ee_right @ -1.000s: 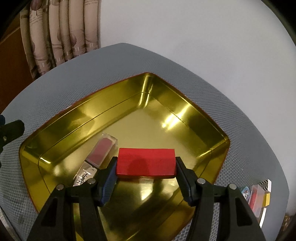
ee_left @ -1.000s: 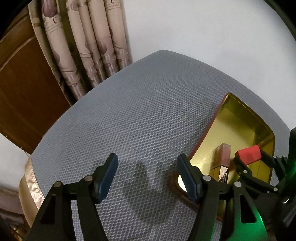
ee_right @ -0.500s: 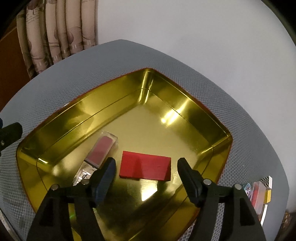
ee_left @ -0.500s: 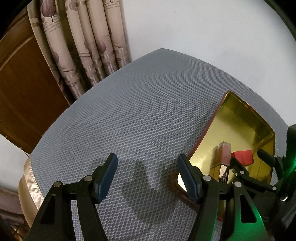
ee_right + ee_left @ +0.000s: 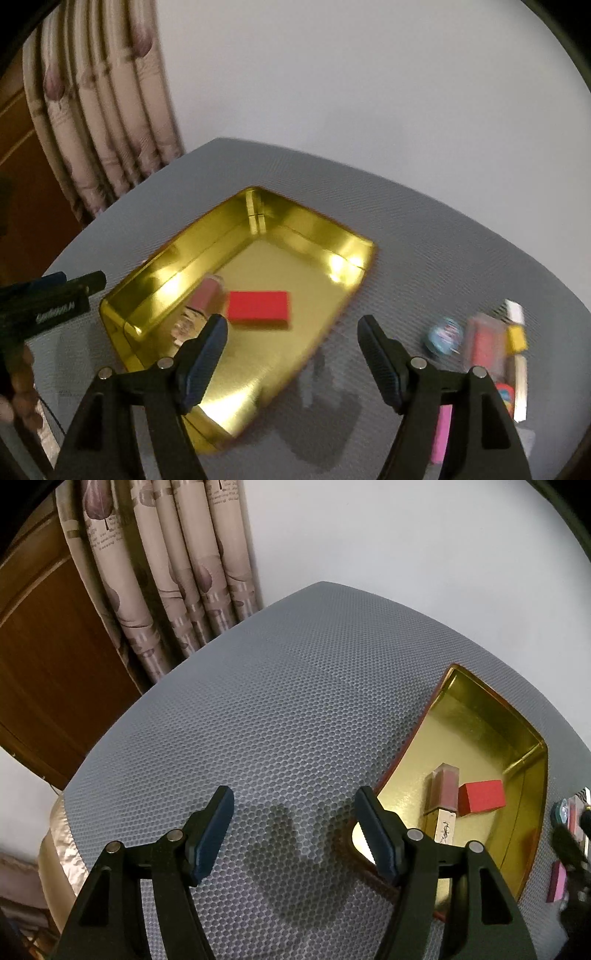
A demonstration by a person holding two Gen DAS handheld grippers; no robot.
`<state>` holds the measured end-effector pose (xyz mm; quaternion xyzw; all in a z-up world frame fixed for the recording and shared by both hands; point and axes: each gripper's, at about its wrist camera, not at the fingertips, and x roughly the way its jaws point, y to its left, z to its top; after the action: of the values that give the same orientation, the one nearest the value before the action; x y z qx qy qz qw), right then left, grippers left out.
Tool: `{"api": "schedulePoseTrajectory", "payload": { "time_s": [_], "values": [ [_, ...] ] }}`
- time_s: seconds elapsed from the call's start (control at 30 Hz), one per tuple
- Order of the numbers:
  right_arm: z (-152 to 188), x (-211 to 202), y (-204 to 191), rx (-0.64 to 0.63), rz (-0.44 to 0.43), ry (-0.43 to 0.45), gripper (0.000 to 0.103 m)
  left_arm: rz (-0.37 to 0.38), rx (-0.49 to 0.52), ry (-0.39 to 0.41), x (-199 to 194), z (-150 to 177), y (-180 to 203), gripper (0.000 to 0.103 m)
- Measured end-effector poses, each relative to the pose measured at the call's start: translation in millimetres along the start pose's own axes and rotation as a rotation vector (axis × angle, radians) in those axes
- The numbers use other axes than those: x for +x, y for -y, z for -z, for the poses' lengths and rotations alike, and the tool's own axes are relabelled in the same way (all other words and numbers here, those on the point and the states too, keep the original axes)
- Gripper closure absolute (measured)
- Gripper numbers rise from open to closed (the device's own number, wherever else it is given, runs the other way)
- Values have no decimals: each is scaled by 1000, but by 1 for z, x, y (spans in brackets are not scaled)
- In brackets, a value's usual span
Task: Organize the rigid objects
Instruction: 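Move the right gripper to the clear plastic box and grasp it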
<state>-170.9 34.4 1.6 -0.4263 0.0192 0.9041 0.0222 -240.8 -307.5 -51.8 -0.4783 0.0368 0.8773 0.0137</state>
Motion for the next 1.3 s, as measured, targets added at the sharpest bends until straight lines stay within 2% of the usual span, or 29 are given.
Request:
{"api": "schedulePoseTrajectory", "payload": {
  "time_s": [0.17,0.33,0.63,0.83,1.03,1.3],
  "values": [
    [24,-25,42,76,61,10,27,-10,6,12,-3,1,6,37],
    [67,-57,110,173,145,0,27,-12,9,8,-2,1,10,37],
    [115,-65,183,365,255,-50,20,-24,13,10,-2,2,16,37],
    [127,-53,194,403,286,-97,18,-41,6,15,-2,3,20,37],
    [130,-27,186,370,344,-142,18,-51,4,15,-1,3,22,37],
    [141,-6,191,365,395,-152,15,-53,9,14,-2,4,26,36]
  ]
}}
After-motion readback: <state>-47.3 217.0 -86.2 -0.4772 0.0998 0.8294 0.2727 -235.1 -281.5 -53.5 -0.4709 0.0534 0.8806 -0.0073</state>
